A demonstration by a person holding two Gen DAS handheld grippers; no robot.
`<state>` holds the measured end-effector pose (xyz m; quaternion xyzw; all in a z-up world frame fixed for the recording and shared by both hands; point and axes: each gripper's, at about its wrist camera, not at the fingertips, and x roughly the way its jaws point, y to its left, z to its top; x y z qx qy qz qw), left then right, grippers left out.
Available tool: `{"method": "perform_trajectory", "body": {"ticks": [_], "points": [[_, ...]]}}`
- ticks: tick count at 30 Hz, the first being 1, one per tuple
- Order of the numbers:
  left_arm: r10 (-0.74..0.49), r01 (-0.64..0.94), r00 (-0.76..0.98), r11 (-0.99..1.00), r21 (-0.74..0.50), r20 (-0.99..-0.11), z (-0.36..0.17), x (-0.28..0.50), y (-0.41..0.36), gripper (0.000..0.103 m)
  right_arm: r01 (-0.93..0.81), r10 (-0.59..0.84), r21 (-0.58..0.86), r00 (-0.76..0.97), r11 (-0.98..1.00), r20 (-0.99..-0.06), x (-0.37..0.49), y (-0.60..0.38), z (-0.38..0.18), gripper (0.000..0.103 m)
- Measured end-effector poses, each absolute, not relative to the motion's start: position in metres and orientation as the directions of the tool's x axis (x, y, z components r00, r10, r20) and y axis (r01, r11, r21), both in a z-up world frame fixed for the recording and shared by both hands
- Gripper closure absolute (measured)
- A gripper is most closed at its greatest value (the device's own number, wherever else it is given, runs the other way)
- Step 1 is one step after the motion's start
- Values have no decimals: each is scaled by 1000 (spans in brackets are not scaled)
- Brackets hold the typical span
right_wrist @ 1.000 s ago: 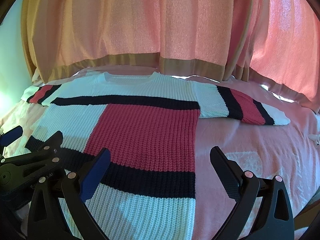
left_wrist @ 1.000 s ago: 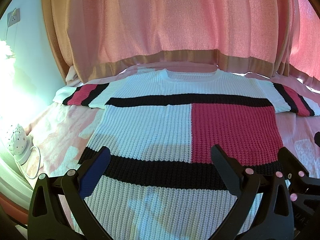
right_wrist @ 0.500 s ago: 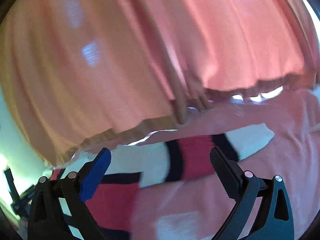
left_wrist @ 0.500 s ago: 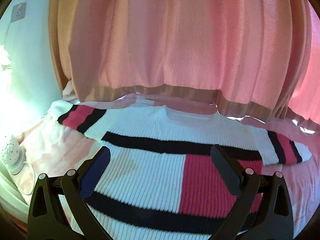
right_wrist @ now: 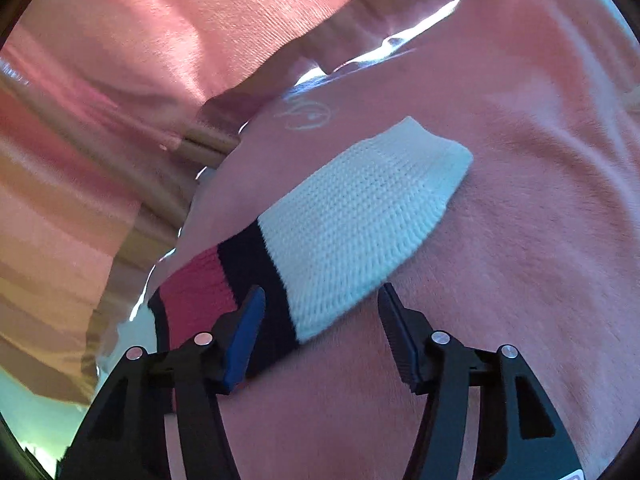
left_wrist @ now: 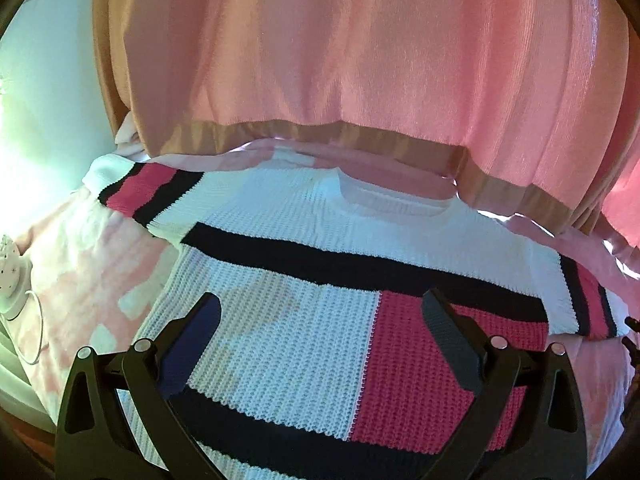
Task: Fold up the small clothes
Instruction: 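Grasp the striped sleeve cuff with the right gripper and lift it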
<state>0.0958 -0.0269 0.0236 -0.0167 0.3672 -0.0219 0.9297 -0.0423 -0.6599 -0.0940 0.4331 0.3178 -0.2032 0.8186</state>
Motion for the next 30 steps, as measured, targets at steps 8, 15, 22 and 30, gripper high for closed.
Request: {"method": "perform_trajectory", "body": {"ticks": [8, 15, 22, 30], "points": [[-83, 57, 718, 997, -61, -691, 22, 101, -35, 5, 586, -71, 607, 748, 537, -660, -26, -659, -93, 97], [-100, 19, 731, 992, -126, -675, 34, 103, -22, 5, 198, 124, 641, 898, 741, -421, 43, -538, 16, 97], [-63, -27, 759, 991, -128, -648, 45, 103, 3, 5, -246, 508, 577, 787, 779, -351, 140, -314, 71, 92], [-122, -47, 745, 971, -235, -656, 52, 123, 49, 5, -234, 377, 330, 789, 915, -485, 118, -253, 90, 53]]}}
